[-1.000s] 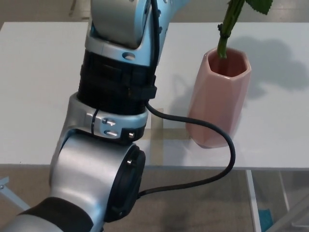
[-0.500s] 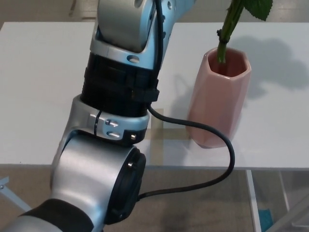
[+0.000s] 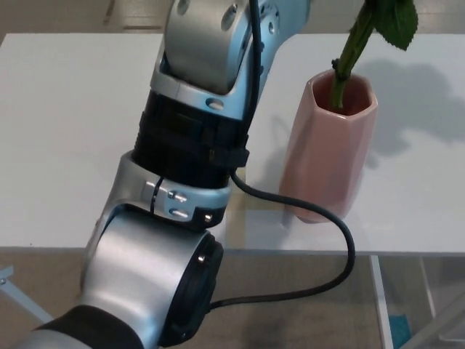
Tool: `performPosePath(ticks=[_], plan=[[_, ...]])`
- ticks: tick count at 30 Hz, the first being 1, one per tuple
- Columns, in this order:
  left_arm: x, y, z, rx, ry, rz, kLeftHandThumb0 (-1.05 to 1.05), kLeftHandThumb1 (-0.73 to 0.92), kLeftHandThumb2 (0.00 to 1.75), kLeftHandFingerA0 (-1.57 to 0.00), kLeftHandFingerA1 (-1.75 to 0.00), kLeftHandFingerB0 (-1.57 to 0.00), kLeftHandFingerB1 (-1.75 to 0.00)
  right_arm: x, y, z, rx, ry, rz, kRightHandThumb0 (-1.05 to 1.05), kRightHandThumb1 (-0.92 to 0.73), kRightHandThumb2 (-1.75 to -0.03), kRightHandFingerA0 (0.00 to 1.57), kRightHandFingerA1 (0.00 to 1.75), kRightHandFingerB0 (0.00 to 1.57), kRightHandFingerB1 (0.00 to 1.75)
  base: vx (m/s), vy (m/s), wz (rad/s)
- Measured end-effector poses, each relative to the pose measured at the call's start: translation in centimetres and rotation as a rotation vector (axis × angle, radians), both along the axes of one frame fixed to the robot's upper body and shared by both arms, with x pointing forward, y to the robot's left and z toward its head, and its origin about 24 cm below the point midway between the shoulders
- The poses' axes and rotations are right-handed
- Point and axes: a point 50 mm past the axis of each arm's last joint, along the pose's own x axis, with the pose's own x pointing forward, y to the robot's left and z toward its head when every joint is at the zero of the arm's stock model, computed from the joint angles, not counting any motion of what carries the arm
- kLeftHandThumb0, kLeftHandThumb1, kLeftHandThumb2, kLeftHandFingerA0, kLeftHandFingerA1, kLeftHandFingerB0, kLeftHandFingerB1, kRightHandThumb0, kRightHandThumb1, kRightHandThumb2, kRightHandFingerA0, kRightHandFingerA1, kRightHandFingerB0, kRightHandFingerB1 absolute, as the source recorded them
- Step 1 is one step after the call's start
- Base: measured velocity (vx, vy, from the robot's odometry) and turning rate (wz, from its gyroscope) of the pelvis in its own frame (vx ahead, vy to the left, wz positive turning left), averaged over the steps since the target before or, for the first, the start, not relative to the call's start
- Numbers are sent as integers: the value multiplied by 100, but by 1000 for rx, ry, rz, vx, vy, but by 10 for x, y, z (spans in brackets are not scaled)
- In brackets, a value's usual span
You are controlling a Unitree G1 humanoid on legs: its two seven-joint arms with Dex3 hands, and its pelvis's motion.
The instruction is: Use the left hand to pick up the rose and then lift and insert it into the pink vase.
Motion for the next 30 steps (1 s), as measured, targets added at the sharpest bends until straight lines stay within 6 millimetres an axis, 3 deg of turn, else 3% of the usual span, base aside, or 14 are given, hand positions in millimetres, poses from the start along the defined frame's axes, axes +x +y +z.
performPosePath(ticks=[16, 22, 24, 30], plan=[[1, -2, -11, 10, 23, 8, -20, 81, 65, -82, -154, -82, -84, 2, 0, 1, 8, -6, 7, -26, -64, -58, 54, 47, 47, 42, 0, 0, 0], [2, -1, -15, 13, 37, 11, -19, 80, 67, -87, -155, -81, -87, 3, 1, 2, 8, -8, 9, -26, -64, -58, 54, 47, 47, 42, 0, 0, 0], [3, -1, -16, 12, 38, 11, -19, 80, 67, -92, -153, -77, -99, 4, 1, 2, 9, -9, 10, -26, -64, -58, 53, 47, 47, 42, 0, 0, 0], [3, -2, -19, 14, 45, 9, -19, 81, 65, -93, -155, -77, -100, 5, 1, 2, 12, -11, 13, -26, -64, -58, 53, 47, 47, 42, 0, 0, 0]])
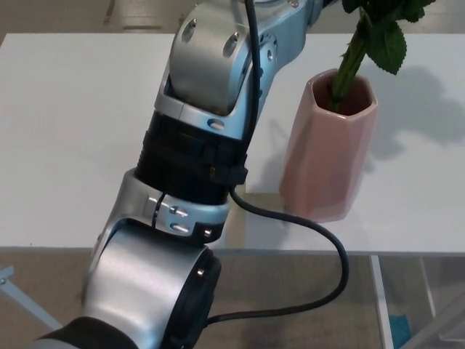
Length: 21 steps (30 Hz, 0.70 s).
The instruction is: Use the left hand to pick up the rose and then lift and insert it into the pink vase.
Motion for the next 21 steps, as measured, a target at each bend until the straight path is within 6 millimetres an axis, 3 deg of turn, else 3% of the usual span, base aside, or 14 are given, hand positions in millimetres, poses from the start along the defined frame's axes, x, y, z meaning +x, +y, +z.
performPosePath(ticks=[3, 6, 17, 20, 21], plan=[[0, 0, -2, 3, 5, 0, -19, 81, 65, -93, -155, -77, -100, 0, 0, 0, 1, -1, 1, -26, -64, -58, 53, 47, 47, 42, 0, 0, 0], [0, 0, -3, 3, 5, 0, -20, 82, 64, -82, -156, -75, -102, 1, 0, 0, 1, -2, 2, -26, -64, -58, 54, 47, 47, 42, 0, 0, 0], [1, -3, -20, 31, 33, 9, -21, 80, 69, -81, -153, -77, -99, 4, 1, 2, 0, -10, 9, -26, -64, -58, 53, 47, 47, 42, 0, 0, 0], [1, -2, -26, 37, 44, 12, -21, 82, 64, -95, -143, -78, -92, 4, 0, 3, 0, -13, 11, -26, -64, -58, 53, 47, 47, 42, 0, 0, 0], [2, -2, -28, 41, 49, 13, -21, 82, 66, -98, -140, -84, -77, 4, 0, 3, 0, -13, 12, -26, -64, -58, 53, 47, 47, 42, 0, 0, 0]])
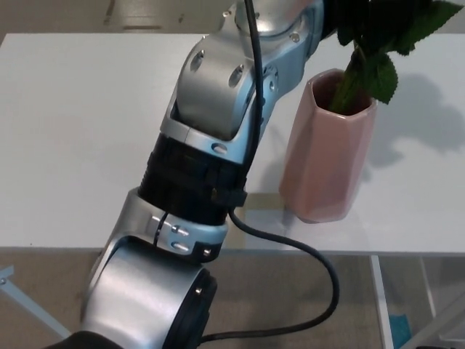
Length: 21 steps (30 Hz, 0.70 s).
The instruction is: Use the left hand to pick up the rose and then lift and insert it into the pink vase.
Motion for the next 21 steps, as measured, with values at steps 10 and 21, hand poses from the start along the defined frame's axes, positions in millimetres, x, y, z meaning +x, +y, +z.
performPosePath(ticks=[10, 21], plan=[[6, 2, -21, 163, 39, -47, -81, 46, 57, 0, 0, 0, 0, 3, 0, 2, 6, -8, 7, -26, -64, -58, 53, 47, 47, 42, 0, 0, 0], [18, 27, -28, 338, 69, -93, -82, 44, 57, 0, 0, 0, 0, 7, -1, 4, 8, -18, 10, -26, -64, -58, 53, 47, 47, 42, 0, 0, 0]])
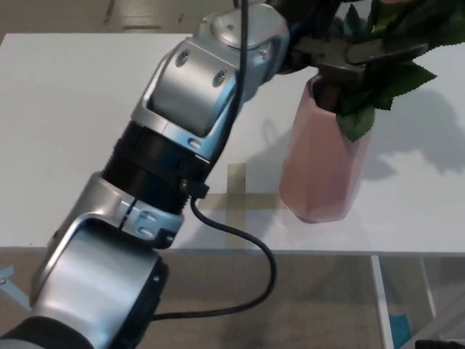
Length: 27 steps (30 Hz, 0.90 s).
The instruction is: Use the left hand to pick up the rose and then lift and insert it into the pink vase.
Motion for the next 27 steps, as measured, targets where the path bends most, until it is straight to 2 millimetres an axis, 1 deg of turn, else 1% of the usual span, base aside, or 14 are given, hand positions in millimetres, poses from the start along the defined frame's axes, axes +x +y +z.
performPosePath(ticks=[6, 9, 14, 22, 27], plan=[[5, 10, -5, 18, 42, -8, -82, 44, 58, 0, 0, 0, 0, 0, 0, 0, 2, 2, -2, -26, -64, -58, 53, 47, 47, 42, 0, 0, 0], [8, 18, -4, 14, 44, -7, -82, 44, 58, 0, 0, 0, 0, 0, -1, 0, 3, 3, -5, -26, -64, -58, 53, 47, 47, 42, 0, 0, 0], [10, 25, -2, 5, 46, -16, -82, 44, 58, 0, 0, 0, 0, 1, -1, 0, 3, 1, -7, -26, -64, -58, 53, 47, 47, 42, 0, 0, 0], [14, 51, 11, -7, 44, 19, -80, 45, 56, 0, 0, 0, 0, 1, -1, 0, 1, 0, -12, -26, -64, -58, 53, 47, 48, 42, 0, 0, 0], [12, 73, 23, -2, 25, 44, -79, 45, 56, 0, 0, 0, 0, 2, -1, 0, -1, 3, -16, -26, -64, -58, 53, 47, 48, 43, 0, 0, 0]])
